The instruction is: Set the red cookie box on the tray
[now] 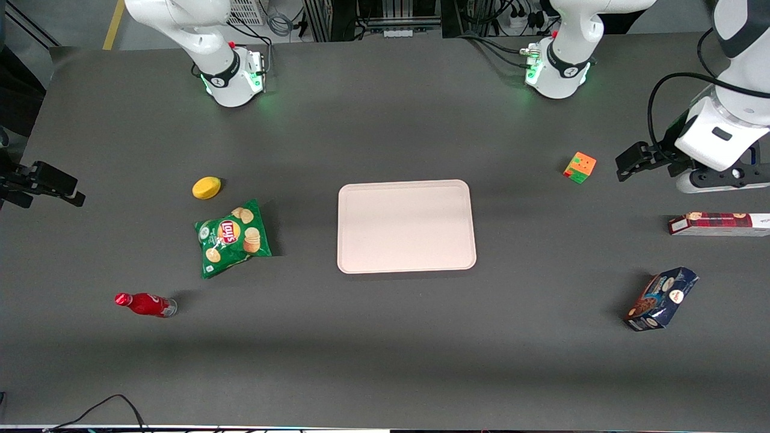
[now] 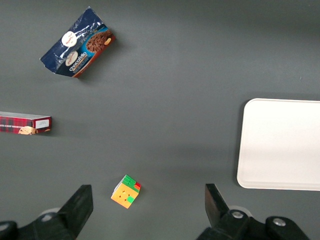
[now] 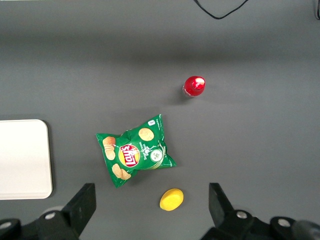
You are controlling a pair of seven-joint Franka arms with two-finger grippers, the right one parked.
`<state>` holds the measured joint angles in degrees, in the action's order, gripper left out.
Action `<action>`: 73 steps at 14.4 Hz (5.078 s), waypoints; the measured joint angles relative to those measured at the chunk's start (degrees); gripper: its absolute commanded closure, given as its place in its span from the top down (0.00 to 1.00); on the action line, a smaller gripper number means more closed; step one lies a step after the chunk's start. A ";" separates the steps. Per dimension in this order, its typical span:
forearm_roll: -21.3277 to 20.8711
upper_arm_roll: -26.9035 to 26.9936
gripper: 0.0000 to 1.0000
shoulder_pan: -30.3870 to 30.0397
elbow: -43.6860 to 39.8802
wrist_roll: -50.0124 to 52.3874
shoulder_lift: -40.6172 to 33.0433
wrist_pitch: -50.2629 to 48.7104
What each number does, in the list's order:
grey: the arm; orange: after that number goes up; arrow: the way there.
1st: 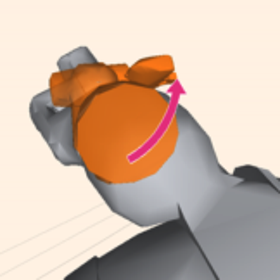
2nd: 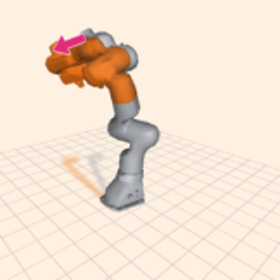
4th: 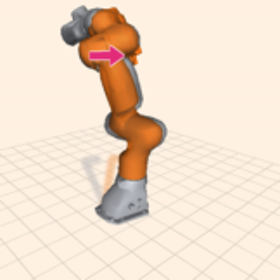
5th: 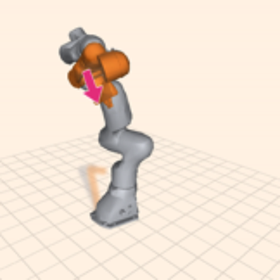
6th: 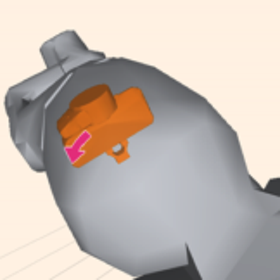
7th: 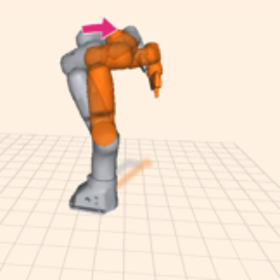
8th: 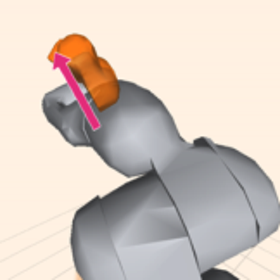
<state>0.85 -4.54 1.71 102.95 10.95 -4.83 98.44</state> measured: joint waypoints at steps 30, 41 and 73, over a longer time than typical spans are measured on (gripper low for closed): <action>-1.24 0.40 1.00 -5.35 -0.19 -0.81 1.00 0.00; -5.85 -0.80 1.00 -21.65 -0.31 -20.45 4.88 0.47; 0.68 10.46 1.00 -30.45 1.49 -134.59 29.74 28.09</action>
<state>1.52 5.91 -28.74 104.43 -123.64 24.91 126.53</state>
